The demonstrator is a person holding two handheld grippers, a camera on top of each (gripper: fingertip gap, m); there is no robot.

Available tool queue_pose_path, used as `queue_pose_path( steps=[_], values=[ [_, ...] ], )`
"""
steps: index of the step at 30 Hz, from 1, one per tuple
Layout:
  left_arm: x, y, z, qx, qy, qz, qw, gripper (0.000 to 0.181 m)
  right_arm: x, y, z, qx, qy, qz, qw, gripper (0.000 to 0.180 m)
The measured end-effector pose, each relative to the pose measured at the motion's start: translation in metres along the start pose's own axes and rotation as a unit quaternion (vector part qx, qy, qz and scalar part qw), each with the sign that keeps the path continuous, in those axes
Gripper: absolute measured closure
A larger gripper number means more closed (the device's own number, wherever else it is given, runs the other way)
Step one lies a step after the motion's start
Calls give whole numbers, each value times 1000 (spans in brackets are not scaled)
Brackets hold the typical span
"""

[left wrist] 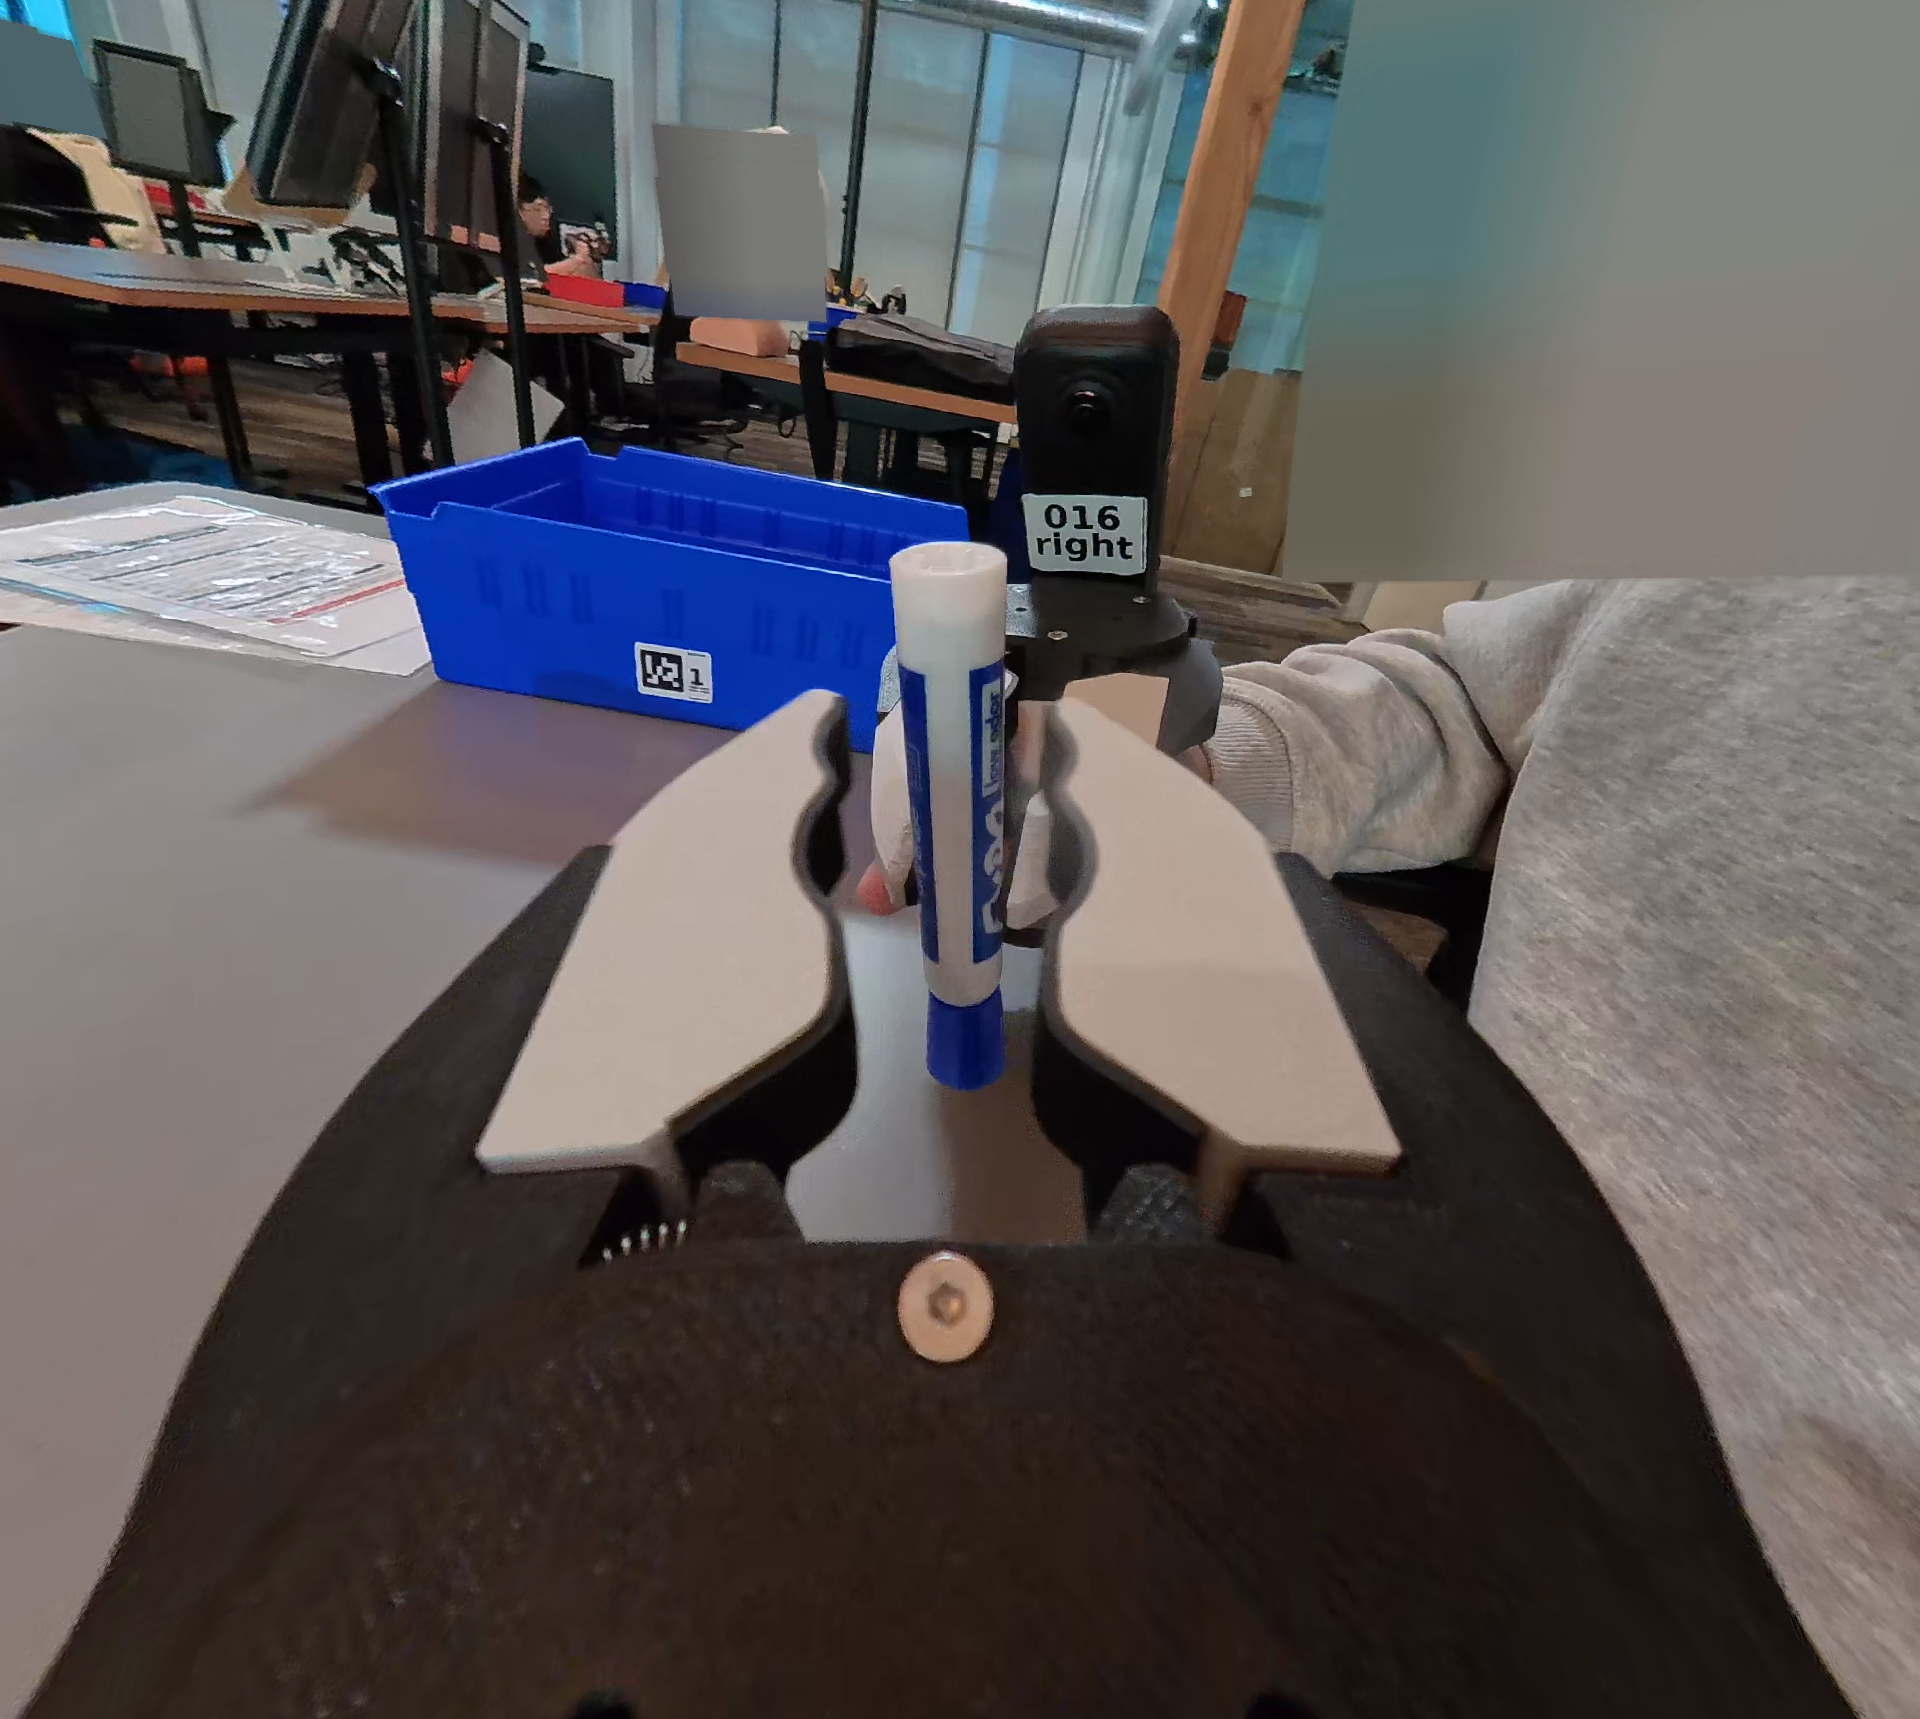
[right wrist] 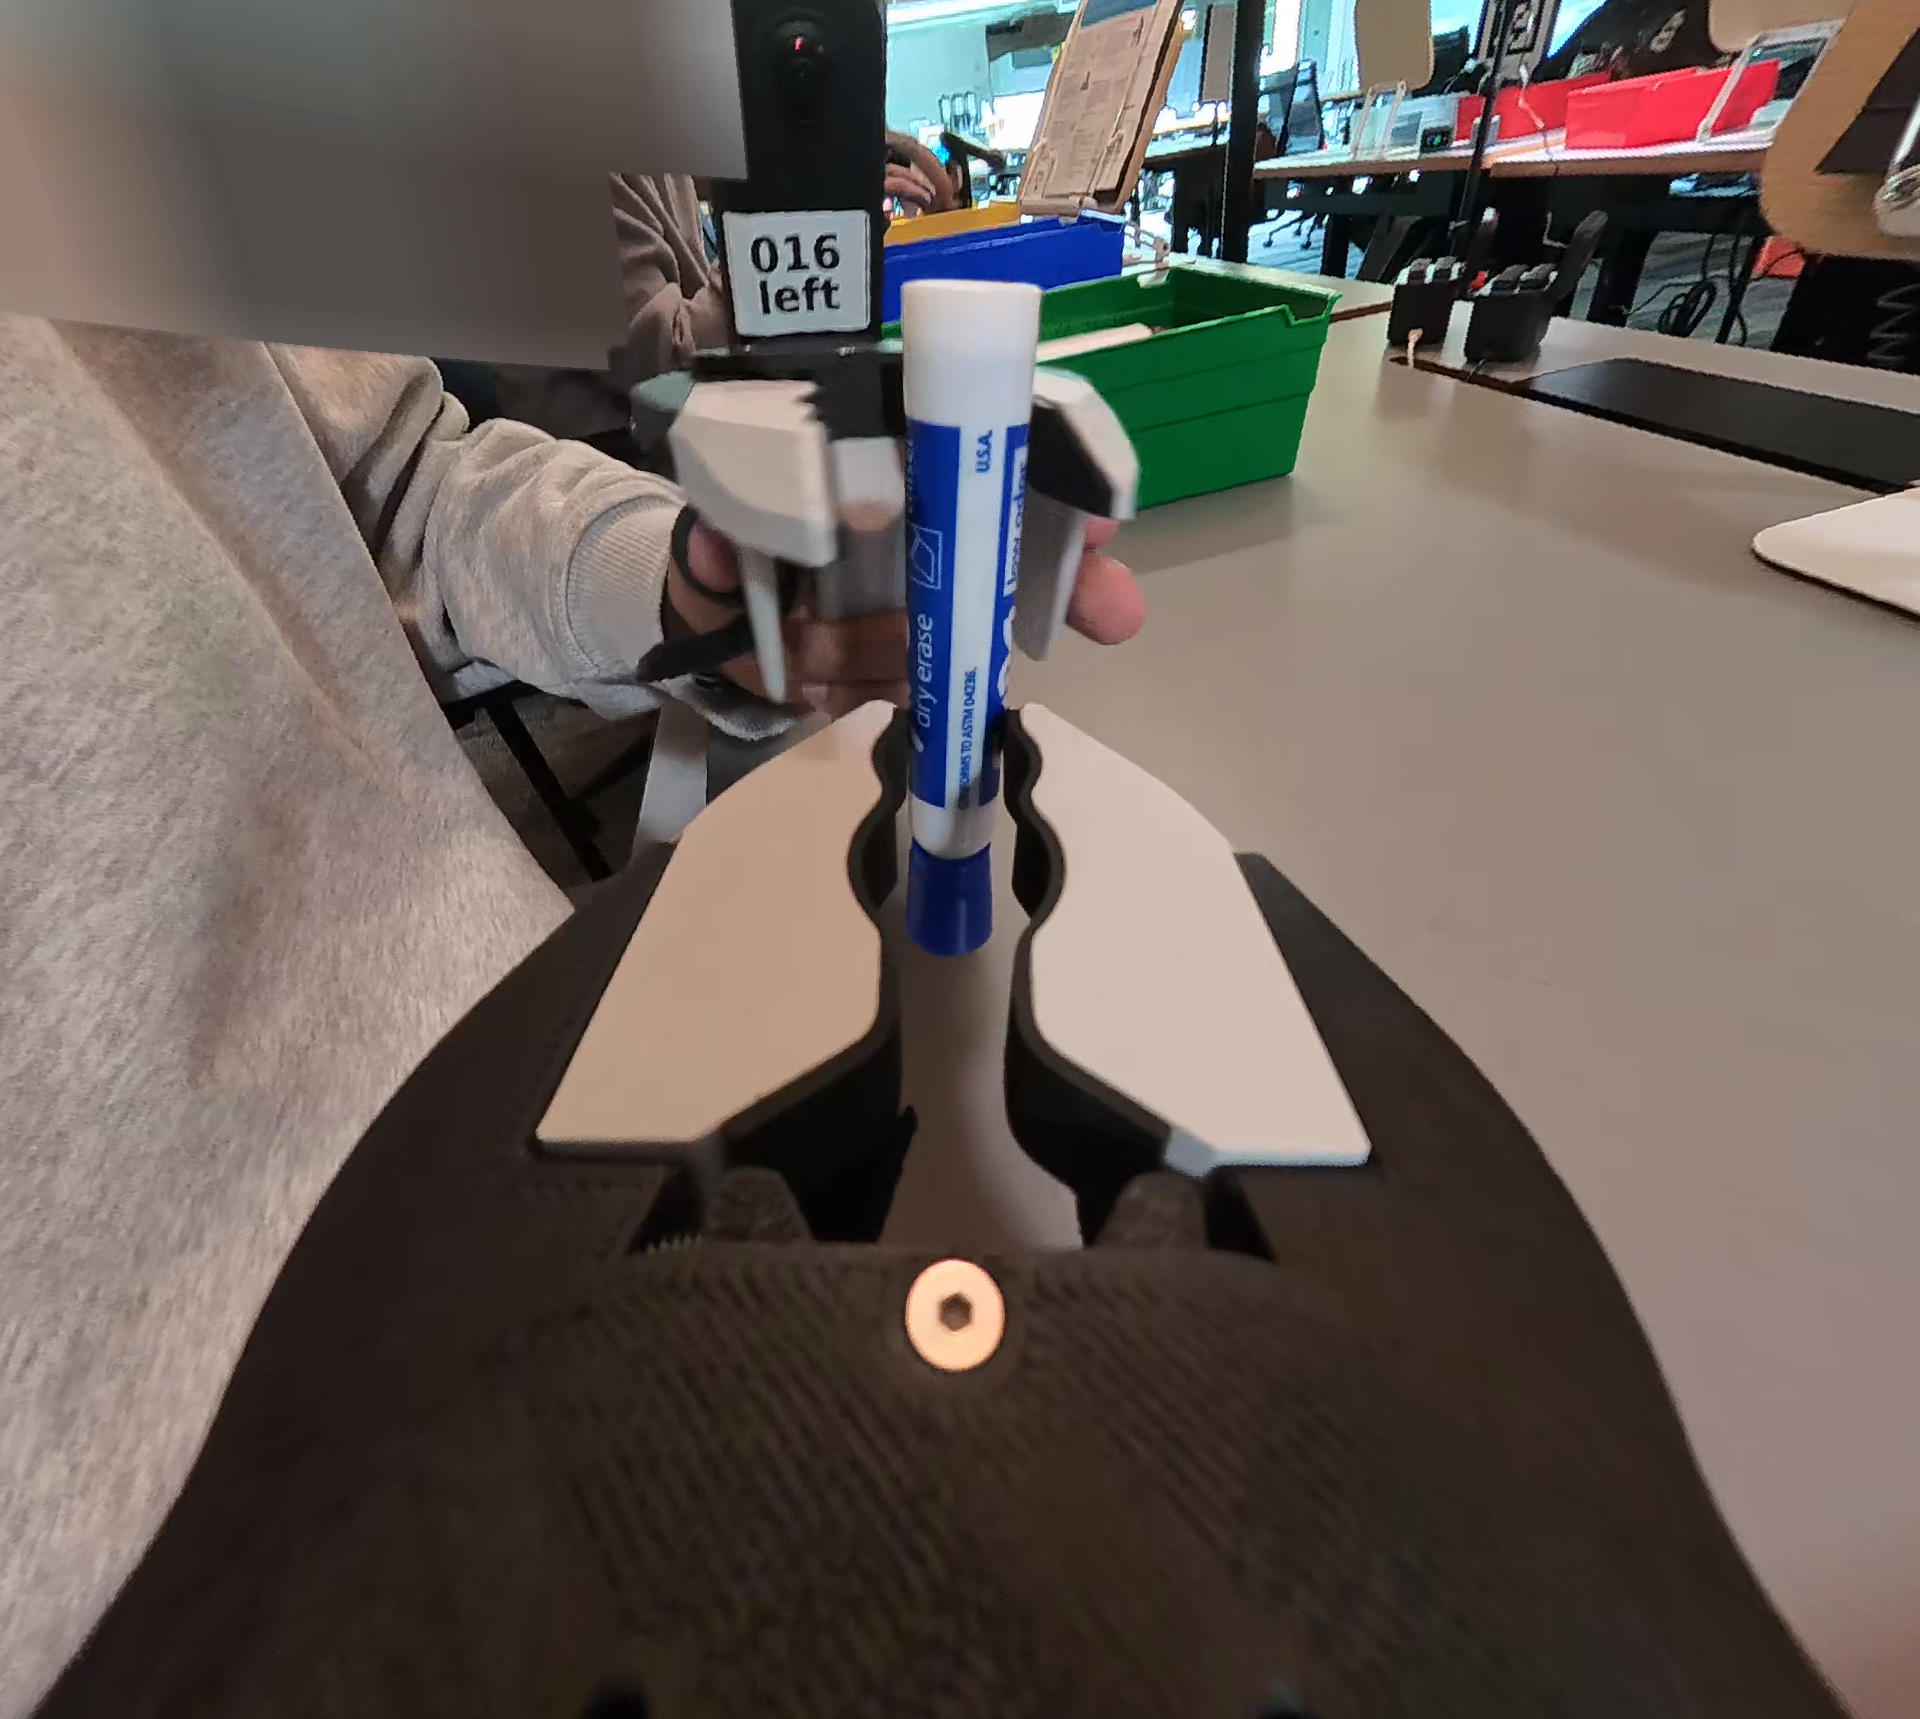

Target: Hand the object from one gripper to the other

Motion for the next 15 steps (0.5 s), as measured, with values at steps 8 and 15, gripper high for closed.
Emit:
queue_pose_path(
  steps=[8, 15],
  values=[
    [-4, -11, 13, -67, 24, 14, 997, 129, 11, 18, -7, 63, -22, 12, 998, 161],
    [-3, -21, 30, -120, 19, 21, 992, 144, 6, 20, -12, 80, 0, 7, 997, 162]
  ],
)
Point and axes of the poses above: each gripper's, where its closed fingertips meet, y back along the fingers, z out of its underside, x = y × z across the jaws, the point moved 10 cm from there along y, back along the fingers, and after that the axes turned 9 degrees about -x, right-handed, at the moved point
